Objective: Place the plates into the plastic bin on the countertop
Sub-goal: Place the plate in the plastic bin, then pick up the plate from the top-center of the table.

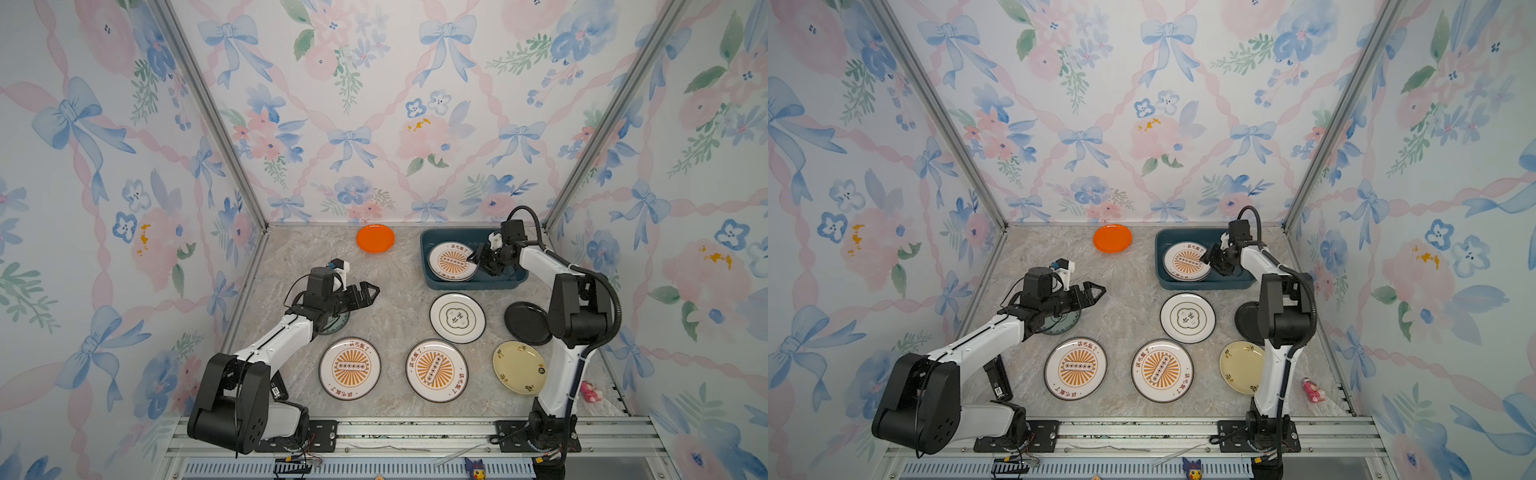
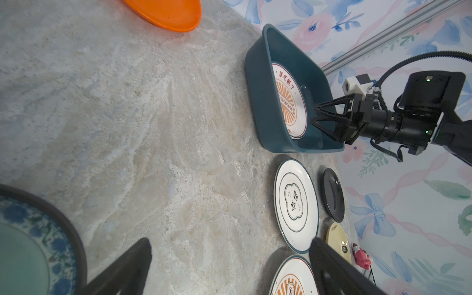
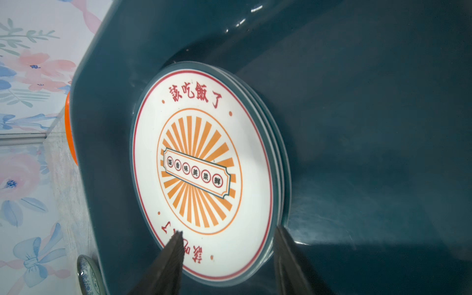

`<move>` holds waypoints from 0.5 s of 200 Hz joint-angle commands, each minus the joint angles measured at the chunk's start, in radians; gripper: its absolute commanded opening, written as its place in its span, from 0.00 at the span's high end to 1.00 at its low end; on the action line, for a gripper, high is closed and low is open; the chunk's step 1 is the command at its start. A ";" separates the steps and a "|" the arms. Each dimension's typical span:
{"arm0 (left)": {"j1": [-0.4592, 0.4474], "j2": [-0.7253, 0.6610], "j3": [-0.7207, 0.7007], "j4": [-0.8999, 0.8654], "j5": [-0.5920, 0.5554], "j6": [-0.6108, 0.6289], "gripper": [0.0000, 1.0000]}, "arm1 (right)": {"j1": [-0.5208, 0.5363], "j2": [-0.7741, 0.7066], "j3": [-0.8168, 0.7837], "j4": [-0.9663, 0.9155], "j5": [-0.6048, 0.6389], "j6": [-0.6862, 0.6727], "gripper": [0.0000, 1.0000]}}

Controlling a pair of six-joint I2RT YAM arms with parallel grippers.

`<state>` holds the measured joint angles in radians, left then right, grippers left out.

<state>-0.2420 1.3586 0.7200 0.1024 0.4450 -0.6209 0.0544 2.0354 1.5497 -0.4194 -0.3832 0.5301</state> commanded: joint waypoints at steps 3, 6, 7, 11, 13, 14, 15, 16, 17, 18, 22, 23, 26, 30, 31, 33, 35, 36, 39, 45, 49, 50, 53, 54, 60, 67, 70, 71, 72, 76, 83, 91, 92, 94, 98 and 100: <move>0.008 0.040 0.080 0.002 -0.046 0.003 0.02 | 0.008 -0.119 -0.003 -0.023 0.039 -0.027 0.47; 0.010 0.047 0.087 0.003 -0.049 0.002 0.02 | 0.007 -0.128 -0.003 -0.030 0.047 -0.031 0.47; 0.010 0.049 0.089 0.004 -0.050 0.001 0.02 | 0.007 -0.132 -0.003 -0.031 0.049 -0.032 0.47; 0.010 0.057 0.098 0.006 -0.055 0.000 0.02 | 0.008 -0.144 -0.005 -0.038 0.055 -0.037 0.47; 0.010 0.061 0.102 0.006 -0.058 -0.001 0.02 | 0.008 -0.151 -0.007 -0.042 0.058 -0.040 0.47; 0.010 0.063 0.104 0.006 -0.061 -0.002 0.02 | 0.008 -0.155 -0.007 -0.044 0.059 -0.041 0.47; 0.010 0.066 0.106 0.006 -0.063 -0.003 0.02 | 0.009 -0.158 -0.008 -0.045 0.061 -0.043 0.47; 0.010 0.069 0.109 0.006 -0.063 -0.003 0.02 | 0.010 -0.162 -0.008 -0.047 0.063 -0.044 0.47; 0.010 0.072 0.113 0.006 -0.064 -0.004 0.02 | 0.010 -0.164 -0.008 -0.048 0.064 -0.045 0.47; 0.010 0.074 0.116 0.006 -0.065 -0.005 0.02 | 0.010 -0.168 -0.009 -0.050 0.065 -0.047 0.47; 0.011 0.086 0.128 0.007 -0.072 -0.006 0.02 | 0.011 -0.182 -0.013 -0.056 0.072 -0.052 0.47; 0.010 0.089 0.130 0.007 -0.073 -0.005 0.02 | 0.010 -0.185 -0.014 -0.057 0.073 -0.053 0.47; 0.010 0.100 0.140 0.006 -0.076 -0.005 0.02 | 0.010 -0.196 -0.017 -0.060 0.078 -0.056 0.47; 0.012 0.115 0.155 0.004 -0.078 -0.006 0.02 | 0.009 -0.211 -0.022 -0.066 0.082 -0.061 0.47; 0.012 0.120 0.158 0.003 -0.079 -0.006 0.02 | 0.010 -0.214 -0.023 -0.067 0.085 -0.063 0.47; 0.012 0.128 0.166 0.002 -0.080 -0.006 0.02 | 0.010 -0.222 -0.027 -0.070 0.088 -0.065 0.47; 0.014 0.135 0.174 0.000 -0.082 -0.006 0.02 | 0.010 -0.229 -0.029 -0.073 0.090 -0.067 0.47; 0.013 0.140 0.178 -0.001 -0.083 -0.005 0.02 | 0.010 -0.233 -0.030 -0.074 0.091 -0.069 0.47; 0.013 0.152 0.189 -0.003 -0.086 -0.005 0.02 | 0.010 -0.245 -0.036 -0.077 0.095 -0.071 0.47; 0.015 0.178 0.213 -0.007 -0.092 -0.006 0.02 | 0.010 -0.268 -0.047 -0.080 0.100 -0.075 0.47; 0.015 0.195 0.228 -0.010 -0.096 -0.007 0.03 | 0.010 -0.285 -0.056 -0.082 0.103 -0.079 0.46; 0.017 0.199 0.232 -0.010 -0.097 -0.007 0.02 | 0.010 -0.288 -0.058 -0.083 0.103 -0.081 0.46; 0.018 0.212 0.243 -0.010 -0.099 -0.008 0.03 | 0.009 -0.299 -0.064 -0.086 0.105 -0.083 0.46; 0.017 0.217 0.247 -0.010 -0.099 -0.009 0.03 | 0.010 -0.303 -0.066 -0.086 0.106 -0.083 0.46; 0.019 0.242 0.270 -0.010 -0.104 -0.012 0.04 | 0.009 -0.326 -0.081 -0.090 0.110 -0.088 0.46; 0.019 0.271 0.294 -0.011 -0.113 -0.019 0.04 | 0.010 -0.351 -0.098 -0.093 0.112 -0.094 0.46; 0.020 0.283 0.306 -0.011 -0.118 -0.020 0.04 | 0.010 -0.363 -0.106 -0.093 0.112 -0.096 0.46; 0.020 0.288 0.309 -0.012 -0.119 -0.022 0.04 | 0.011 -0.367 -0.109 -0.093 0.112 -0.096 0.46; 0.020 0.293 0.312 -0.013 -0.120 -0.023 0.04 | 0.011 -0.371 -0.112 -0.093 0.113 -0.097 0.46; 0.020 0.308 0.328 -0.016 -0.128 -0.027 0.04 | 0.012 -0.375 -0.122 -0.095 0.114 -0.099 0.45; 0.021 0.335 0.352 -0.018 -0.142 -0.036 0.05 | 0.014 -0.413 -0.141 -0.095 0.115 -0.105 0.45; 0.023 0.370 0.376 -0.018 -0.158 -0.047 0.05 | 0.017 -0.432 -0.162 -0.096 0.113 -0.109 0.45; 0.025 0.373 0.380 -0.018 -0.160 -0.049 0.05 | 0.017 -0.435 -0.165 -0.097 0.113 -0.110 0.45; 0.025 0.381 0.386 -0.019 -0.165 -0.052 0.05 | 0.017 -0.440 -0.168 -0.098 0.112 -0.112 0.45; 0.027 0.398 0.398 -0.020 -0.170 -0.059 0.05 | 0.019 -0.447 -0.178 -0.099 0.111 -0.115 0.45; 0.030 0.406 0.404 -0.020 -0.172 -0.064 0.06 | 0.019 -0.452 -0.182 -0.100 0.110 -0.116 0.45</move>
<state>-0.2253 1.6920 1.0611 0.1017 0.3321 -0.6437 0.0559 1.6272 1.4281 -0.4667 -0.2897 0.4522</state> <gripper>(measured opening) 0.952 0.548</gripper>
